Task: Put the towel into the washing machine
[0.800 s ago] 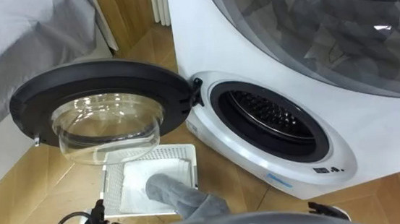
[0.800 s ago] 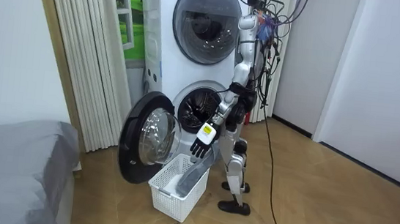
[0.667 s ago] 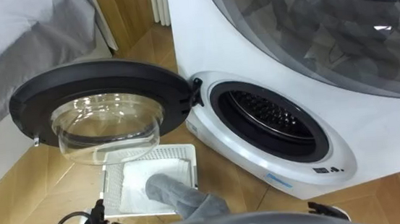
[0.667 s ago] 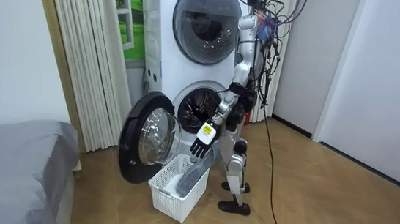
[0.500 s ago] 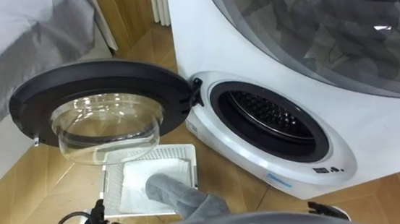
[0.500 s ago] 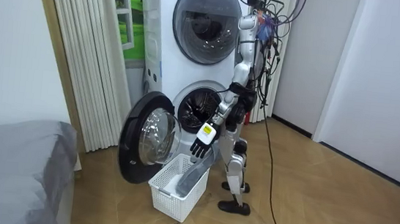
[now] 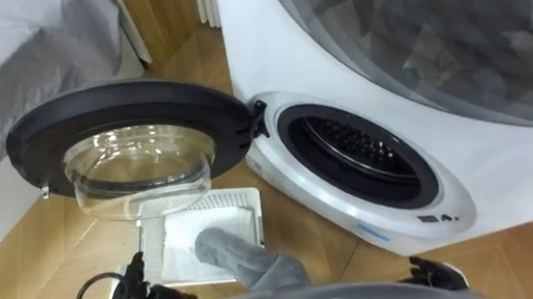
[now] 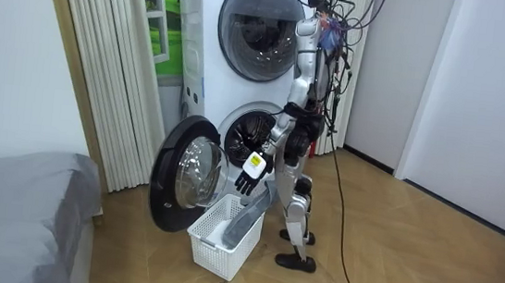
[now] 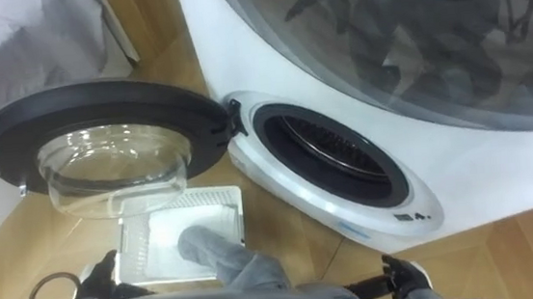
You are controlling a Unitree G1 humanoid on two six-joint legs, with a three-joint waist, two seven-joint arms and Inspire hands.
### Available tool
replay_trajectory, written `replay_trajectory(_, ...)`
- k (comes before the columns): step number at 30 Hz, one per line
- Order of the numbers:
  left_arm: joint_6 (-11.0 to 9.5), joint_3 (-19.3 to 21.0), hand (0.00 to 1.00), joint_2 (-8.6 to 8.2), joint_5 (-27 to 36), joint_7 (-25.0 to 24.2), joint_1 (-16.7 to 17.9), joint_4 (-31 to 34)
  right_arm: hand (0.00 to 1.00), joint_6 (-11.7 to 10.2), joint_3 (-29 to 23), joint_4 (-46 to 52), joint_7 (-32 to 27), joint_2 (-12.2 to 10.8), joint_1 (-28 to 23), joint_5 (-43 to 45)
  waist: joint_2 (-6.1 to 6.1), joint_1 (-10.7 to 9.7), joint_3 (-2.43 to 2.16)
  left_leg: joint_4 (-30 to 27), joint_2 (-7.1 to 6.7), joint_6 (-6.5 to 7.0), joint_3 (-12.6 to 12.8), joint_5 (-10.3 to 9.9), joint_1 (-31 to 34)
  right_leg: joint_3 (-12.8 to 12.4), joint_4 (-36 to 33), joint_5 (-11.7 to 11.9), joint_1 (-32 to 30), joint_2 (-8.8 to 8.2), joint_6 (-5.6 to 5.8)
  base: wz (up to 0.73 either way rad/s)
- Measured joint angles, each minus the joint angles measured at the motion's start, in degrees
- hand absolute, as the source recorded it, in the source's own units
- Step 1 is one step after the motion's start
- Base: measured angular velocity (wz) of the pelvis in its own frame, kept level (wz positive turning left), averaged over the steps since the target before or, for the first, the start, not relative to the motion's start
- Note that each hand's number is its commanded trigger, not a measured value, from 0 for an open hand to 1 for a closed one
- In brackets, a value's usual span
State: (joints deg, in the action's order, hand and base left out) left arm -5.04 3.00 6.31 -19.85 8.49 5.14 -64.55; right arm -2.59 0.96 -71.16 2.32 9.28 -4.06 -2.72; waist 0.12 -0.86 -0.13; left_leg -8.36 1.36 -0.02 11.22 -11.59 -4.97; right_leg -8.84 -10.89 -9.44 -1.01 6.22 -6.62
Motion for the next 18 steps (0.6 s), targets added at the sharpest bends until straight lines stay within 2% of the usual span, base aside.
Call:
replay_trajectory(3,-0.03,-2.88,0.0,0.05,-0.56,0.0,-1.48,-0.28,0.0,-0.49,0.09,-0.17,-0.02,0.05,1.66,0.14,0.76,-0.65,-0.08,-0.3,-0.01,0.01,0.13,0.01,2.17,0.3,-1.44,0.01,-2.5,0.01,0.01,-0.01)
replay_trajectory(6,-0.19,-5.11,0.0,0.08,-2.69,0.01,-3.6,-0.43,0.0,-1.1,0.78,-1.11,0.34,0.08,3.97,0.2,1.03,-1.33,0.32,-0.93,0.01,0.01,0.59,0.01,4.46,0.12,-3.15,0.01,-5.4,0.13,0.01,-0.08)
replay_trajectory(8,-0.75,-7.14,0.0,0.24,-4.9,0.16,-7.02,-2.82,0.0,-1.44,2.25,-2.22,0.73,-0.08,7.12,0.25,0.99,-2.12,0.99,-2.69,-0.05,0.01,0.64,0.01,7.47,0.12,-4.94,-0.02,-8.41,-0.01,0.06,-0.02)
replay_trajectory(10,-0.79,-8.34,0.0,0.02,-7.31,0.13,-10.28,-4.26,0.0,-1.64,2.62,-2.58,1.89,-0.27,9.34,0.44,0.97,-2.47,1.24,-3.99,-0.06,0.08,0.64,-0.05,10.19,-0.06,-6.31,-0.03,-10.98,-0.04,0.09,-0.06)
replay_trajectory(12,-1.3,-10.19,0.0,-0.16,-8.5,0.1,-14.39,-6.47,0.0,-1.68,4.75,-3.01,2.42,-0.53,11.53,0.44,1.03,-2.63,1.74,-6.38,0.02,0.3,0.66,-0.35,12.98,-0.26,-8.05,-0.03,-13.41,-0.04,0.09,-0.02)
replay_trajectory(14,-2.03,-11.89,0.0,-0.66,-8.62,0.11,-18.71,-8.61,0.0,-1.97,7.13,-4.47,3.02,-0.77,14.64,0.39,1.4,-2.91,2.72,-8.29,0.01,0.35,0.7,-0.42,15.91,-0.5,-9.91,-0.12,-16.43,-0.05,0.24,-0.07)
replay_trajectory(18,-2.58,-14.05,0.0,-0.65,-9.92,0.11,-22.87,-9.05,0.0,-2.12,8.21,-4.54,3.83,-1.3,18.11,0.62,1.35,-3.82,3.36,-11.54,0.1,0.39,1.18,-0.45,21.92,-0.71,-13.33,-0.17,-22.6,-0.05,0.33,0.0)
